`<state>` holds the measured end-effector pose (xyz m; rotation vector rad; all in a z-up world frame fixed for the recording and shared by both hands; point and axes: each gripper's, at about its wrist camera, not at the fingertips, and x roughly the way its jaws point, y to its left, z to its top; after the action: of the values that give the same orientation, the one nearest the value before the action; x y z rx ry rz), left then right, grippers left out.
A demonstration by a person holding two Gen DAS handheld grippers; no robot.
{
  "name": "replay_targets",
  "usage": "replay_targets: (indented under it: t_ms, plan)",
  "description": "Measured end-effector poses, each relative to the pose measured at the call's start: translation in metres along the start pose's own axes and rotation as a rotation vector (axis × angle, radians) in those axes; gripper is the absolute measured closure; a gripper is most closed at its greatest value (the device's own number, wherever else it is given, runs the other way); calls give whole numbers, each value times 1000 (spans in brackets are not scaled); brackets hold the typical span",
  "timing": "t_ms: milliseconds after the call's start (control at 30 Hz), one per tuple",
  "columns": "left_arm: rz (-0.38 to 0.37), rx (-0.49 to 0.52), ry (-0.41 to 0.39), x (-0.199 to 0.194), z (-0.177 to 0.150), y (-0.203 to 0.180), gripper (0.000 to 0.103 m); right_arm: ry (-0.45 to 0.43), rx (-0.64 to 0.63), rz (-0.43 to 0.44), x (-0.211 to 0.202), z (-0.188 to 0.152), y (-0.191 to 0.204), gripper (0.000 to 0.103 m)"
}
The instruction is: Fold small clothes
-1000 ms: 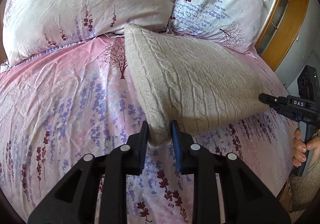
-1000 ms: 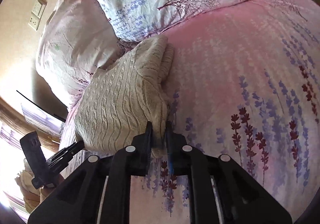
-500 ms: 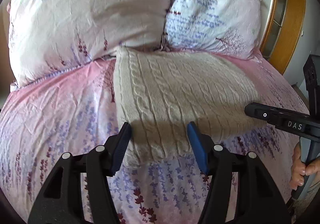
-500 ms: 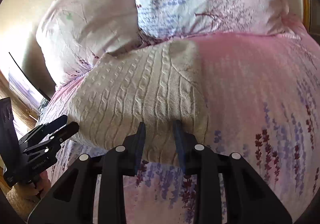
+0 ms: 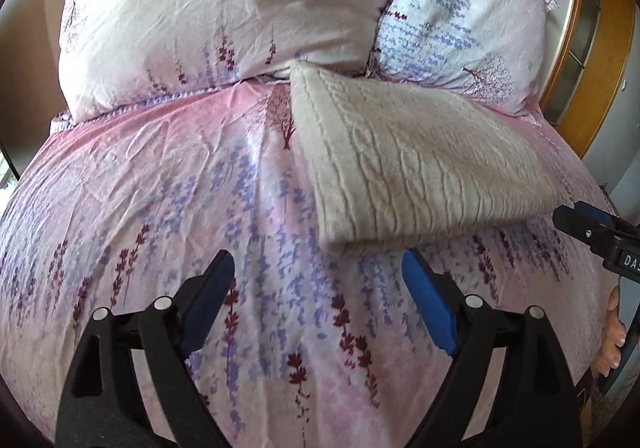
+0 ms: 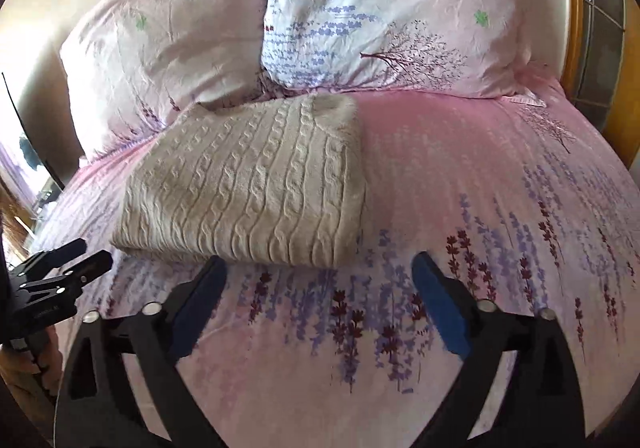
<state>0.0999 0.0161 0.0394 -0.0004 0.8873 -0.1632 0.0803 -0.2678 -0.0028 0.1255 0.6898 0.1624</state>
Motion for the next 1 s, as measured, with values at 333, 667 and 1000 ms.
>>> replay_targets:
  t_ms: [333,667,1000]
  plan:
    - [79,3,85,16,-18,-11,8,74,-75,-118,21,-24,26,1]
    - [109,1,94,19,-18,-10,2,133,-54,-120,28,-31,26,1]
    - [105,1,94,19,-19,-11,2,130,-58,-120,28,-32,26,1]
